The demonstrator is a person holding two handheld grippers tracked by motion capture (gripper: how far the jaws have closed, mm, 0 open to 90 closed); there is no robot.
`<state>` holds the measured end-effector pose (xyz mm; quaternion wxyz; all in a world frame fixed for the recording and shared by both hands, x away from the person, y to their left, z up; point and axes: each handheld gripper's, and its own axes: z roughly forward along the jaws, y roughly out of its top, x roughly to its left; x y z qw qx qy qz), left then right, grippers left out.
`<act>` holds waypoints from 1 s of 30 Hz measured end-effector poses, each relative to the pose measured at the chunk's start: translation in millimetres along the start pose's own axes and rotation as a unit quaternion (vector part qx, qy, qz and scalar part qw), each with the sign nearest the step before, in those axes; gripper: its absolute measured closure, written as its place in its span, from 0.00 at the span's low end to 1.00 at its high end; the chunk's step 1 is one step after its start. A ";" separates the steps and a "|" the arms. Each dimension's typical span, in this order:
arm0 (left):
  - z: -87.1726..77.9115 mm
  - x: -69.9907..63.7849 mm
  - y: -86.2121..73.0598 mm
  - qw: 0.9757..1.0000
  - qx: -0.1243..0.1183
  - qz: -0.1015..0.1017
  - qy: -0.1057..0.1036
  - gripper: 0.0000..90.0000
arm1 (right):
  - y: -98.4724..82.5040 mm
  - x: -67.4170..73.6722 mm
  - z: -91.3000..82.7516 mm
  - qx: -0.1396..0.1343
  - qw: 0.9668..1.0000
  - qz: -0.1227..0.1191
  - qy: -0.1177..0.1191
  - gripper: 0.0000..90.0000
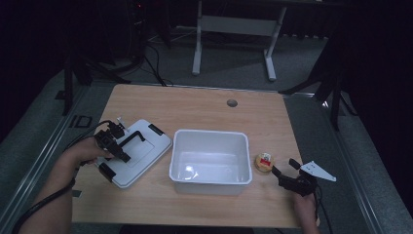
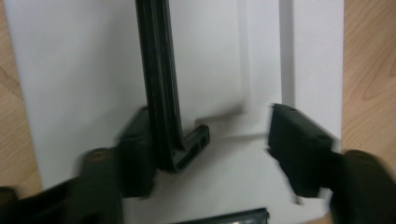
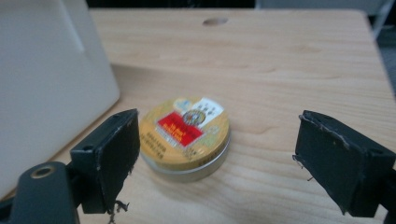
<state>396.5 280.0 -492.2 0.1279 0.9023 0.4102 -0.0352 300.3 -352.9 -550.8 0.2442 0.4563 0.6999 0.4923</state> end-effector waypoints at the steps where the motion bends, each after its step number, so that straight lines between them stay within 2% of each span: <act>1: -0.5 -0.1 0.7 1.000 -0.007 0.003 0.003 0.31 | 1.3 -1.1 -0.2 0.009 1.000 -0.001 0.004 0.15; 4: -2.4 -0.1 1.8 1.000 -0.025 0.002 -0.007 0.28 | 4.2 -6.7 -2.0 0.019 0.999 0.005 0.029 0.15; 7: -1.5 -3.1 2.2 1.000 -0.013 0.016 -0.005 0.24 | 6.6 -11.0 -2.5 0.052 0.998 -0.022 0.038 0.15; 9: -1.3 -3.0 1.8 1.000 -0.010 0.014 -0.011 0.22 | 8.6 -13.2 -3.2 0.073 0.995 -0.039 0.053 0.16; 10: -0.7 -3.3 1.4 1.000 -0.008 0.017 -0.007 0.22 | 9.8 -13.8 -3.8 0.083 0.994 -0.045 0.062 0.16; 11: -0.7 -3.3 1.4 1.000 -0.008 0.017 -0.007 0.22 | 9.8 -13.8 -3.8 0.083 0.994 -0.045 0.062 0.16; 12: -0.2 -3.5 1.3 1.000 -0.006 0.017 0.000 0.22 | 13.1 -13.6 -4.4 0.108 0.989 -0.065 0.076 0.16; 15: 1.1 -3.2 0.9 1.000 0.000 0.021 0.000 0.22 | 18.0 -10.6 -4.1 0.150 0.979 -0.095 0.100 0.16; 16: 1.5 -3.2 0.8 1.000 0.002 0.021 0.002 0.22 | 18.0 -10.6 -4.1 0.150 0.979 -0.095 0.100 0.16; 17: 1.9 -4.1 0.6 1.000 0.004 0.027 0.006 0.22 | 22.5 -7.8 -3.1 0.183 0.969 -0.115 0.116 0.16; 18: 1.8 -4.3 0.8 1.000 0.004 0.029 0.004 0.22 | 24.1 -6.5 -2.6 0.198 0.965 -0.124 0.120 0.17; 19: 1.8 -4.3 0.8 1.000 0.004 0.029 0.004 0.22 | 24.1 -6.5 -2.6 0.198 0.965 -0.124 0.120 0.17; 20: 1.5 -4.8 0.8 1.000 0.005 0.029 0.000 0.22 | 28.0 -3.0 -1.1 0.237 0.951 -0.150 0.130 0.17; 21: 0.8 -5.2 0.9 0.999 0.007 0.033 0.000 0.22 | 28.0 -3.0 -1.1 0.237 0.951 -0.150 0.130 0.17; 22: -1.5 -5.8 1.5 0.999 0.003 0.032 0.000 0.22 | 31.5 -0.6 0.6 0.265 0.938 -0.166 0.148 0.17; 23: -1.5 -5.8 1.5 0.999 0.003 0.032 0.000 0.22 | 31.5 -0.6 0.6 0.265 0.938 -0.166 0.148 0.17; 24: -3.2 -6.3 1.8 0.999 0.001 0.035 0.002 0.22 | 32.9 0.5 1.4 0.278 0.932 -0.177 0.153 0.17; 25: -4.0 -6.4 1.9 0.999 0.004 0.035 0.007 0.22 | 34.7 2.5 2.9 0.305 0.918 -0.193 0.163 0.17; 27: -5.6 -6.4 1.4 0.999 0.009 0.035 0.007 0.22 | 35.9 4.3 4.9 0.333 0.904 -0.208 0.170 0.16; 29: -7.2 -5.8 0.9 0.999 0.009 0.033 0.008 0.22 | 36.9 6.4 6.4 0.363 0.887 -0.228 0.171 0.15; 30: -7.5 -6.1 0.6 0.999 0.009 0.034 0.007 0.22 | 38.3 7.5 7.4 0.381 0.877 -0.235 0.175 0.15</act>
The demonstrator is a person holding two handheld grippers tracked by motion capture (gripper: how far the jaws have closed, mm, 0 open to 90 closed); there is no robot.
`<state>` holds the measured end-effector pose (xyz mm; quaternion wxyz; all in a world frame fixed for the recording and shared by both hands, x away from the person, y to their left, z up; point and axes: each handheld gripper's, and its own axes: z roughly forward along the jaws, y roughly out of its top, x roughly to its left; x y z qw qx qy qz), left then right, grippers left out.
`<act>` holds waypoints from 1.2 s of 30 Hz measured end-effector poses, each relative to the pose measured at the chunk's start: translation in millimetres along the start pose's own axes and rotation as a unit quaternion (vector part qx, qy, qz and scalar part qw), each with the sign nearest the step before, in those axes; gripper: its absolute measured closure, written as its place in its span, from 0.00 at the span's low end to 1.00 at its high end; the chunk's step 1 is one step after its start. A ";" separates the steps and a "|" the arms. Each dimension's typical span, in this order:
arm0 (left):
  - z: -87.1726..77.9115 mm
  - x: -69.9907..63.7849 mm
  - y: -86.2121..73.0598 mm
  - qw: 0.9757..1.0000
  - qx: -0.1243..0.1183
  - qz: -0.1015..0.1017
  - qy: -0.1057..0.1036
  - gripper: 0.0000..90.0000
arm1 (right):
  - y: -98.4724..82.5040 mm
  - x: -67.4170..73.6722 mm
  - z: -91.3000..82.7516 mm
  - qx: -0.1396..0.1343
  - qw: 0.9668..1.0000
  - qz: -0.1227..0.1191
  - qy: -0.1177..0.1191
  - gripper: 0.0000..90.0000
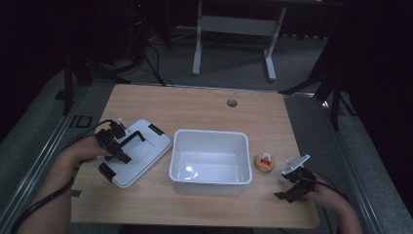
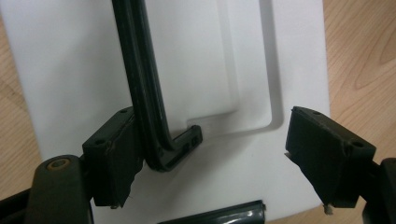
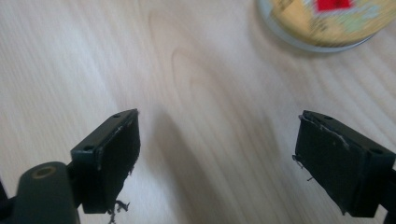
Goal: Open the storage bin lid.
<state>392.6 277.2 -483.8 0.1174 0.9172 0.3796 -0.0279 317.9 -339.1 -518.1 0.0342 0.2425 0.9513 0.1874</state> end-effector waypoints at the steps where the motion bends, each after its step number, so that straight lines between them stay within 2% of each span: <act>1: -0.2 -0.1 -0.1 1.000 0.001 0.000 0.001 0.22 | 1.7 -0.8 -0.3 0.013 1.000 0.000 0.005 0.15; 7: 0.1 -2.0 0.2 1.000 0.001 0.006 0.000 0.22 | 12.8 -7.6 -1.9 0.076 0.997 -0.010 0.003 0.15; 8: 0.1 -2.0 0.2 1.000 0.001 0.006 0.000 0.22 | 12.8 -7.6 -1.9 0.076 0.997 -0.010 0.003 0.15; 9: 0.5 -1.1 -0.4 1.000 0.000 0.005 0.001 0.22 | 17.7 -10.0 -1.5 0.104 0.994 -0.019 -0.005 0.15; 11: 0.7 -0.5 -1.3 1.000 0.004 0.005 0.003 0.22 | 22.1 -12.9 -0.9 0.122 0.992 -0.020 -0.013 0.15; 12: 0.7 -0.5 -1.3 1.000 0.004 0.005 0.003 0.22 | 22.1 -12.9 -0.9 0.122 0.992 -0.020 -0.013 0.15; 13: 0.4 -0.4 -2.2 1.000 0.006 0.003 -0.003 0.22 | 27.2 -16.0 -0.5 0.135 0.990 -0.027 -0.020 0.15; 16: 0.8 -0.6 -2.9 1.000 0.010 0.007 -0.001 0.22 | 32.6 -19.9 -0.9 0.143 0.989 -0.029 -0.017 0.15; 17: 0.7 -0.6 -3.4 1.000 0.005 0.008 0.000 0.22 | 39.5 -23.3 -1.3 0.149 0.988 -0.038 -0.021 0.15; 20: 0.2 0.4 -3.5 1.000 0.001 0.002 0.000 0.22 | 45.5 -25.4 -2.1 0.148 0.987 -0.050 -0.026 0.15; 21: 0.2 -0.2 -3.4 1.000 0.002 0.004 -0.004 0.22 | 53.0 -28.3 -4.1 0.138 0.988 -0.061 -0.032 0.13; 22: 0.2 -0.2 -3.4 1.000 0.002 0.004 -0.004 0.22 | 53.0 -28.3 -4.1 0.138 0.988 -0.061 -0.032 0.13; 23: 0.3 -1.5 -3.3 1.000 0.002 0.006 -0.009 0.22 | 60.5 -30.9 -6.1 0.125 0.989 -0.070 -0.038 0.13; 27: 1.1 -2.1 -2.9 1.000 0.004 0.007 -0.009 0.22 | 68.5 -33.2 -6.1 0.114 0.990 -0.076 -0.032 0.13; 33: 0.0 0.3 -2.5 1.000 0.002 0.004 -0.005 0.22 | 90.3 -36.4 3.7 0.107 0.985 -0.132 -0.042 0.13; 35: -0.2 0.0 -2.1 1.000 0.003 0.006 -0.006 0.22 | 94.6 -37.3 8.7 0.114 0.981 -0.151 -0.045 0.13; 36: -0.2 0.0 -1.7 1.000 0.002 0.005 -0.007 0.22 | 96.7 -37.3 12.2 0.120 0.978 -0.164 -0.047 0.13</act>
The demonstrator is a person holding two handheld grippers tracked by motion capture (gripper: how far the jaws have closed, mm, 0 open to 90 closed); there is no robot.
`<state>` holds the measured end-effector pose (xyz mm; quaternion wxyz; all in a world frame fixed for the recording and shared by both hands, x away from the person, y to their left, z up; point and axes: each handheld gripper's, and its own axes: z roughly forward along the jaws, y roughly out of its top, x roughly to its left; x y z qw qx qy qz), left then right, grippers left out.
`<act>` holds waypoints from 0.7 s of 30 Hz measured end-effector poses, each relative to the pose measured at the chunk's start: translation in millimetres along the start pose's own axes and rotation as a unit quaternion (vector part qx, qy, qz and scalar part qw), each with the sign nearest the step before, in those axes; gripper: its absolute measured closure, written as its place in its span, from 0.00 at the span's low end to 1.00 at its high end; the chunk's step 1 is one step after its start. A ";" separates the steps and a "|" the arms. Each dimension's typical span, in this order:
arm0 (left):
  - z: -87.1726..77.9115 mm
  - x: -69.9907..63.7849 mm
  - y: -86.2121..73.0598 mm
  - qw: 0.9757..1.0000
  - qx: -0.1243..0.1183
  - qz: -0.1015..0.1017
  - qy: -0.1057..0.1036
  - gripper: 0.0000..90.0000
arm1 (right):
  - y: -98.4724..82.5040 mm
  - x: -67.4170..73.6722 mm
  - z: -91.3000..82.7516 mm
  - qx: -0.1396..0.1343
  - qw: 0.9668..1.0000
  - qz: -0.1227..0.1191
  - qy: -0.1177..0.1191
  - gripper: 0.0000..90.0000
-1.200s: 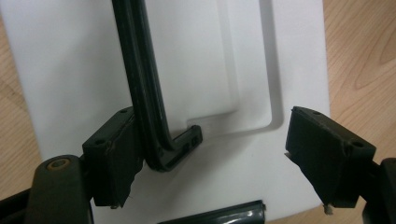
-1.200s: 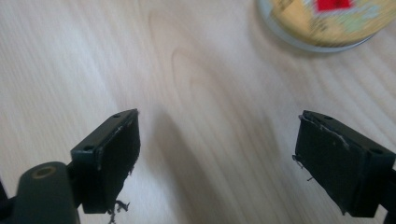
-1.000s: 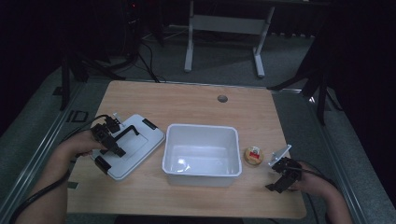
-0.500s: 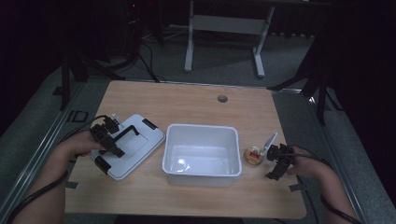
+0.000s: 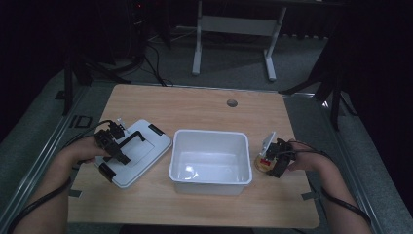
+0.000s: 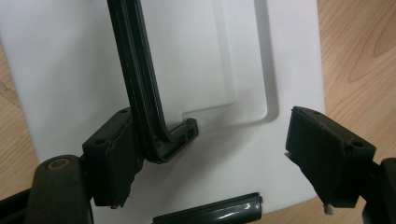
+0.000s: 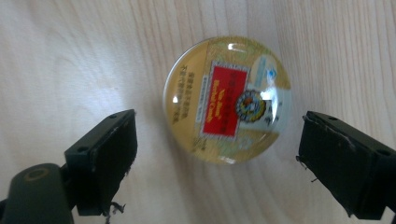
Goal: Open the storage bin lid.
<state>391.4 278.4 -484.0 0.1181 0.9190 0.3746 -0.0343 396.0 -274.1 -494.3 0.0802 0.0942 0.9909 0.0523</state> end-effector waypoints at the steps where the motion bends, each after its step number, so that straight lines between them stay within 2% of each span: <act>1: 0.1 -0.1 0.3 1.000 0.001 0.001 -0.001 0.22 | 1.9 -0.4 2.2 0.006 1.000 -0.010 0.002 0.13; 4: 0.7 -1.2 1.5 1.000 0.003 0.004 -0.002 0.22 | 7.5 -2.5 6.8 0.022 0.999 -0.025 0.008 0.14; 7: 0.6 -1.7 2.3 1.000 0.004 0.008 -0.004 0.22 | 11.4 -6.8 9.4 0.028 0.999 -0.025 0.016 0.14; 14: -0.2 -0.6 1.4 1.000 0.005 0.003 -0.009 0.22 | 20.2 -9.4 19.1 0.060 0.996 -0.054 0.024 0.15; 16: 0.0 -0.5 1.1 1.000 0.007 0.006 -0.009 0.22 | 22.1 -10.3 21.7 0.061 0.996 -0.061 0.021 0.17; 19: 0.0 -0.4 1.0 1.000 0.006 0.005 -0.011 0.22 | 24.3 -11.6 25.3 0.057 0.996 -0.057 0.031 0.20; 21: -0.4 -0.6 1.1 1.000 0.008 0.006 -0.009 0.22 | 24.6 -11.6 27.0 0.059 0.996 -0.066 0.032 0.22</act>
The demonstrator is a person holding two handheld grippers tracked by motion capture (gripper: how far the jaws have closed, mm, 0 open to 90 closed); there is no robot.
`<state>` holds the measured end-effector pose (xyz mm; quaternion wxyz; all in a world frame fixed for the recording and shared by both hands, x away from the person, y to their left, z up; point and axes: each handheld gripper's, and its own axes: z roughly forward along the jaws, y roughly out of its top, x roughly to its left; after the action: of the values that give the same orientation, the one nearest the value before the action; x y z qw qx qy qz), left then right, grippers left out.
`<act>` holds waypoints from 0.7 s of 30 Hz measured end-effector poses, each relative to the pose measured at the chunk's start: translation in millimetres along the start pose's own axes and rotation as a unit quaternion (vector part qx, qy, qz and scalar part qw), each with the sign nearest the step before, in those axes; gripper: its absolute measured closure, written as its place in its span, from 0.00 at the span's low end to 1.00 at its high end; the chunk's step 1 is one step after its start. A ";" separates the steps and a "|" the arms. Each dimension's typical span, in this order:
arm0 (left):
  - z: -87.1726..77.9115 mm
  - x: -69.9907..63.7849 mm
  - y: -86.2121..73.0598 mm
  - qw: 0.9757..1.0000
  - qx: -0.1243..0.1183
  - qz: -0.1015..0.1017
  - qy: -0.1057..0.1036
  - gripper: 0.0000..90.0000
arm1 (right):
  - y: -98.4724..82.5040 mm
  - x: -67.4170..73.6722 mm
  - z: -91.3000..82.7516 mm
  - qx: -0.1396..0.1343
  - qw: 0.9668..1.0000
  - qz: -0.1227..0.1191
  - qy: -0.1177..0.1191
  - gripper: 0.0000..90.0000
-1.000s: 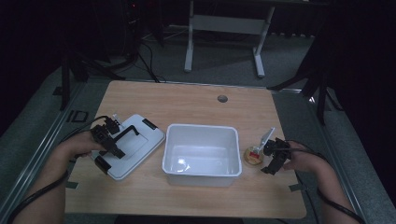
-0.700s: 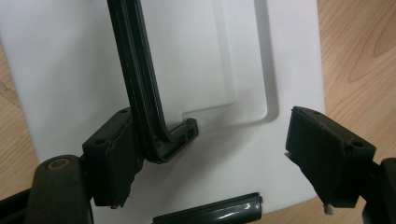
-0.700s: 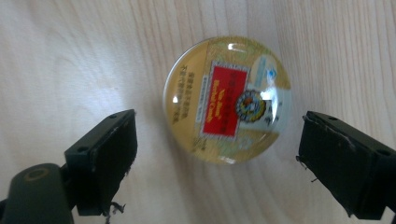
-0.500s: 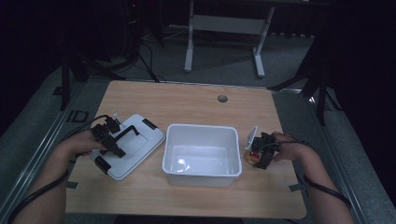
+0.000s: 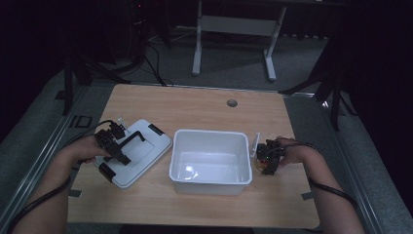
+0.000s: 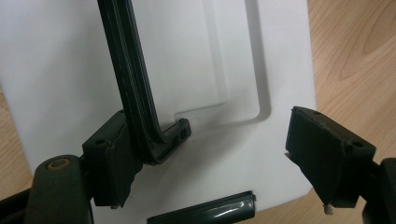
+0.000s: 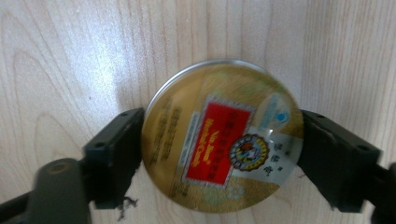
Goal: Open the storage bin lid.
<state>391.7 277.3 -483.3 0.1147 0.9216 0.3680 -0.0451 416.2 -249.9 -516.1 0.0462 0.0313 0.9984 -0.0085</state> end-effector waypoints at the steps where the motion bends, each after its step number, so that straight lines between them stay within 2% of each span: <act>1: -0.1 0.0 0.1 1.000 0.000 0.000 0.000 0.22 | 0.1 -0.4 -1.2 0.002 1.000 0.004 0.002 0.22; 3: -0.7 -0.5 0.1 1.000 -0.001 -0.002 0.000 0.22 | -0.2 -0.5 -3.2 -0.003 1.000 0.001 0.011 0.23; 11: -3.0 -2.3 0.5 1.000 0.001 0.001 0.001 0.22 | -8.0 8.7 -22.6 0.012 1.000 -0.006 0.020 0.23; 13: -3.7 -2.5 0.7 1.000 0.001 0.001 0.001 0.22 | -9.9 11.8 -29.5 0.016 1.000 -0.007 0.017 0.23; 15: -4.3 -2.3 0.4 1.000 0.000 0.001 0.001 0.22 | -11.1 14.6 -36.1 0.021 1.000 0.002 0.018 0.23; 17: -4.4 -2.6 -0.3 1.000 -0.001 0.000 0.001 0.22 | -11.8 17.8 -43.8 0.029 1.000 0.007 0.009 0.23; 21: -4.5 -2.6 -1.1 1.000 0.002 0.001 0.004 0.22 | -10.5 24.6 -63.7 0.014 1.000 0.010 -0.001 0.23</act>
<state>389.1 277.4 -478.7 0.1113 0.9225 0.3673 -0.0424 385.2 -257.7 -454.9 0.0465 0.0423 0.9978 -0.0222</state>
